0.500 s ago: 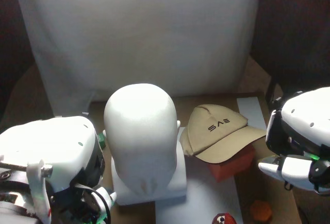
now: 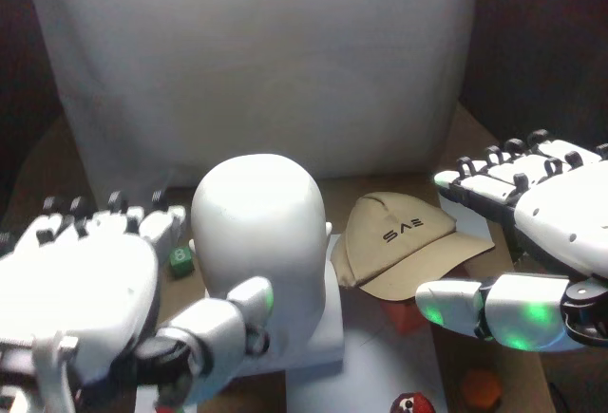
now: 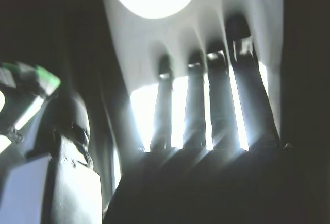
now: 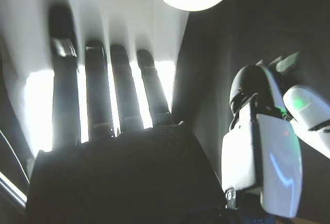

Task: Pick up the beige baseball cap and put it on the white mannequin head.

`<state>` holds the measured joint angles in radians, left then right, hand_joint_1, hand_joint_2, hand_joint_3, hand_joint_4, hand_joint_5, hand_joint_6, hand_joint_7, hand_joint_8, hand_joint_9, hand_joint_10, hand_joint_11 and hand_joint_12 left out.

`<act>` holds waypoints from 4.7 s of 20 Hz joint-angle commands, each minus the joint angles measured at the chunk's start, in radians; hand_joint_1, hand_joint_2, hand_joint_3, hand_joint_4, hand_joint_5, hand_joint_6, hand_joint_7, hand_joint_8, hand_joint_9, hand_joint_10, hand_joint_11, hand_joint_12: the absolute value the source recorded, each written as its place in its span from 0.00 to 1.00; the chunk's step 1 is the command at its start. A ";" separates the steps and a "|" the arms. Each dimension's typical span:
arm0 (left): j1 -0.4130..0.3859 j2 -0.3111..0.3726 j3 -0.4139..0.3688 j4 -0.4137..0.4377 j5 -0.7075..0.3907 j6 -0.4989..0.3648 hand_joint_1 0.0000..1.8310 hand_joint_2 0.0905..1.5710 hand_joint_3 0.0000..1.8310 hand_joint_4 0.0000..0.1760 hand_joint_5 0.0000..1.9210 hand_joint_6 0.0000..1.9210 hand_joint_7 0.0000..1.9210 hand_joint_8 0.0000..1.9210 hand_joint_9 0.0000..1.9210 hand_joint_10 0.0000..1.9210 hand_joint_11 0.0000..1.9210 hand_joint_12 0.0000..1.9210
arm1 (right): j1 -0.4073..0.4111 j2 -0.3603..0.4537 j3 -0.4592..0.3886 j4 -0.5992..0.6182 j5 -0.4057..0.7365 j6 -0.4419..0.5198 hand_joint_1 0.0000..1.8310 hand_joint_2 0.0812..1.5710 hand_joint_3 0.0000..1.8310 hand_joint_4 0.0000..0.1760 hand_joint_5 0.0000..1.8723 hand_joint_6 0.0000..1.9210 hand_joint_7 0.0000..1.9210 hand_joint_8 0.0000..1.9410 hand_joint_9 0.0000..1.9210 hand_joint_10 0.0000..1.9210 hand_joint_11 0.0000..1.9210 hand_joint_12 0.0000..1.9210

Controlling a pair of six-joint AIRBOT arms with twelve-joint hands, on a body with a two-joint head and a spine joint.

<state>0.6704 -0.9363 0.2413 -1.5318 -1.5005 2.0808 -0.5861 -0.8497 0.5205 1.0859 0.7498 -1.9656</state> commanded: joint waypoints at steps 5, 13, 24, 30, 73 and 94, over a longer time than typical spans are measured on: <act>0.230 -0.051 0.067 0.230 -0.093 -0.220 0.00 0.70 0.00 0.42 0.10 0.00 0.09 0.00 0.08 0.00 0.00 0.27 | -0.083 -0.005 0.149 -0.416 0.045 0.287 0.00 0.64 0.01 0.05 0.09 0.00 0.09 0.00 0.08 0.00 0.00 0.35; 0.448 -0.224 0.252 0.408 -0.210 -0.370 0.00 0.70 0.00 0.42 0.10 0.00 0.09 0.00 0.08 0.00 0.00 0.26 | -0.210 -0.173 0.467 -0.757 0.078 0.499 0.12 0.62 0.00 0.00 0.08 0.00 0.09 0.00 0.08 0.00 0.00 0.34; 0.566 -0.228 0.349 0.488 -0.186 -0.559 0.00 0.70 0.00 0.42 0.09 0.00 0.08 0.00 0.08 0.00 0.00 0.26 | -0.203 -0.424 0.800 -0.672 -0.042 0.477 0.67 0.70 0.01 0.00 0.08 0.00 0.10 0.00 0.08 0.00 0.00 0.33; 0.577 -0.238 0.364 0.463 -0.211 -0.607 0.00 0.70 0.00 0.42 0.09 0.00 0.08 0.00 0.08 0.00 0.00 0.26 | -0.202 -0.542 0.936 -0.653 -0.084 0.469 0.67 0.72 0.01 0.00 0.07 0.00 0.09 0.00 0.07 0.00 0.00 0.31; 0.536 -0.332 0.554 0.454 -0.118 -0.796 0.00 0.70 0.00 0.40 0.09 0.00 0.08 0.00 0.07 0.00 0.00 0.25 | -0.200 -1.028 1.573 -0.699 -0.166 0.596 0.64 0.73 0.00 0.00 0.09 0.00 0.12 0.00 0.09 0.00 0.00 0.34; 0.540 -0.335 0.547 0.455 -0.134 -0.802 0.00 0.71 0.00 0.39 0.09 0.00 0.08 0.00 0.07 0.00 0.00 0.26 | -0.177 -1.037 1.607 -0.718 0.006 0.601 0.75 0.71 0.00 0.00 0.47 0.51 0.47 0.53 0.46 0.74 0.47 0.76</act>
<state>1.2140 -1.2697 0.7883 -1.1332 -1.5291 1.2869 -0.7727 -1.8923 2.1197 0.3763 0.6151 -1.3617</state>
